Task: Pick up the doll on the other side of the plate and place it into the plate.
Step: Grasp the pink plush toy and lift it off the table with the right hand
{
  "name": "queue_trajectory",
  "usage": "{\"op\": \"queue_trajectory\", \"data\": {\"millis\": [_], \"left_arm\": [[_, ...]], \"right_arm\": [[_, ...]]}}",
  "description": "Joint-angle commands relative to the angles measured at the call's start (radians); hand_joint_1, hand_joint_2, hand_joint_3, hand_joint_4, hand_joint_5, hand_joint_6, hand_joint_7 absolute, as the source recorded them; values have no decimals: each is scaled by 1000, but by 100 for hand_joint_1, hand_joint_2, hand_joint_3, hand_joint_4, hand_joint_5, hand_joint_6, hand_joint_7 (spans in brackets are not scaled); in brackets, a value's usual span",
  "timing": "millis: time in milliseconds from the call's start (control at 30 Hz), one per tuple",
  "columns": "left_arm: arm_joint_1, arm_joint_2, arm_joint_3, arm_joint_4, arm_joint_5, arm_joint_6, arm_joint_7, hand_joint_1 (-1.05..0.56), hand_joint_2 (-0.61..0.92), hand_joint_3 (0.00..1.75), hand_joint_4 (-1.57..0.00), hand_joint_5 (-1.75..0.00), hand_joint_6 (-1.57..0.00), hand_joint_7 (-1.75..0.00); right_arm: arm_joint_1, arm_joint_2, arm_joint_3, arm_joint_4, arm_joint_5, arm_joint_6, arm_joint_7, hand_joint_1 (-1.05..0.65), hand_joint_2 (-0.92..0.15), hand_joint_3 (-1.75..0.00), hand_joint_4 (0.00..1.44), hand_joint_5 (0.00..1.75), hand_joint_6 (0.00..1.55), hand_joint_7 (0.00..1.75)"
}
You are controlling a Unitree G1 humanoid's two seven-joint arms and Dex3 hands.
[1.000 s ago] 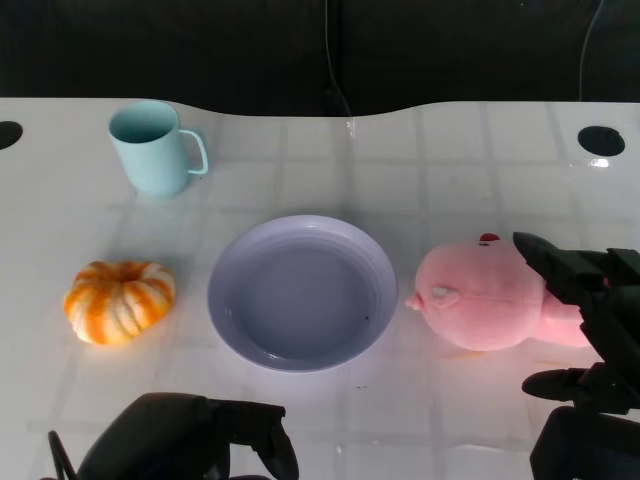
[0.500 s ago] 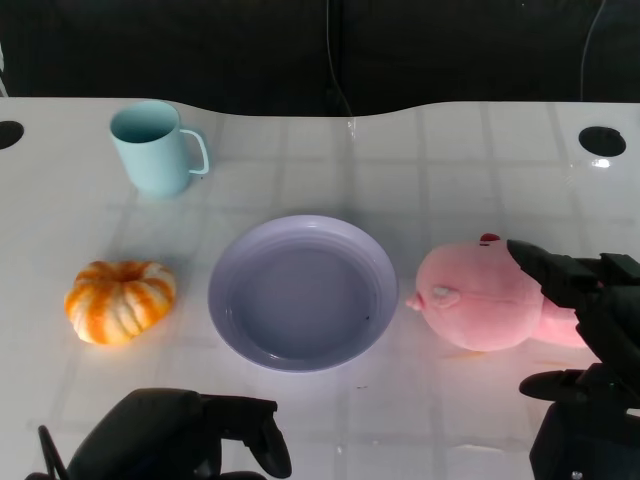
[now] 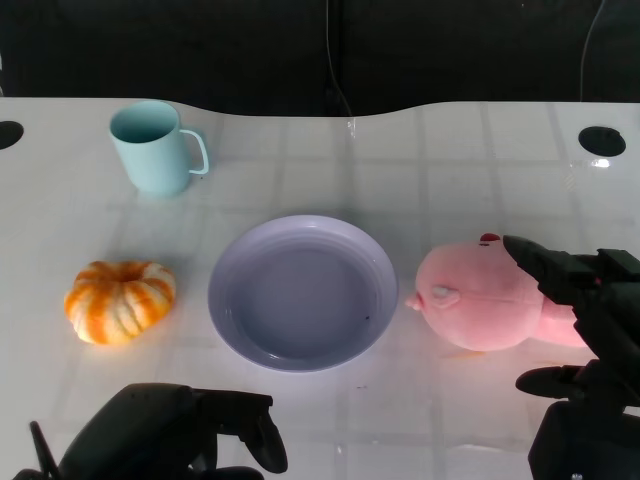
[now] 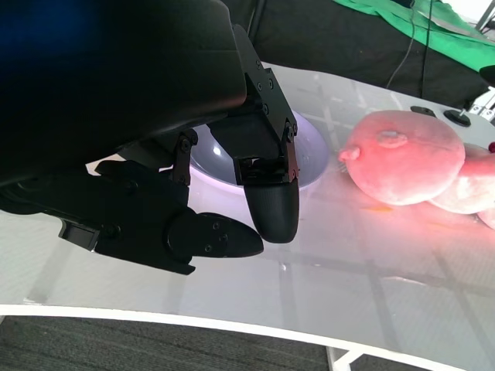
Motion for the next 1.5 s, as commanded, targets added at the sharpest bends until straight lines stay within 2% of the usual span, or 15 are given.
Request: {"op": "queue_trajectory", "data": {"millis": [33, 433, 767, 1033, 1300, 1500], "left_arm": [[8, 14, 11, -7, -18, 6, -16, -22, 92, 29, -67, -149, -77, -94], [3, 15, 10, -2, -18, 4, -16, -23, 92, 28, -66, -149, -78, -94], [0, 13, 5, 2, -19, 10, -20, -25, 92, 29, -67, -148, -77, -94], [0, 19, 9, -2, -14, 8, -22, -27, 92, 30, -67, -151, -76, -96], [10, 18, 10, -8, -15, 9, -21, -28, 92, 32, -66, -149, -76, -96], [9, 18, 9, -11, -14, 12, -22, -28, 92, 32, -66, -151, -76, -97]], "right_arm": [[-6, -11, -7, -5, 3, 6, -10, -47, -84, 0, 0, 61, 17, 3], [-48, -7, -24, 20, 8, 55, -16, -49, -85, 0, 0, 60, 13, 2], [-142, -39, 33, 104, -42, 144, 79, -51, -82, 0, 1, 58, 17, 3], [-259, -52, 87, 272, -61, 196, 104, -51, -82, 0, 2, 54, 18, 2], [-371, -49, 158, 507, -56, 191, 80, -51, -84, 0, 23, 28, 24, 1], [-461, -52, 216, 660, -69, 181, 58, -55, -87, -1, 34, 21, 30, 2]]}}
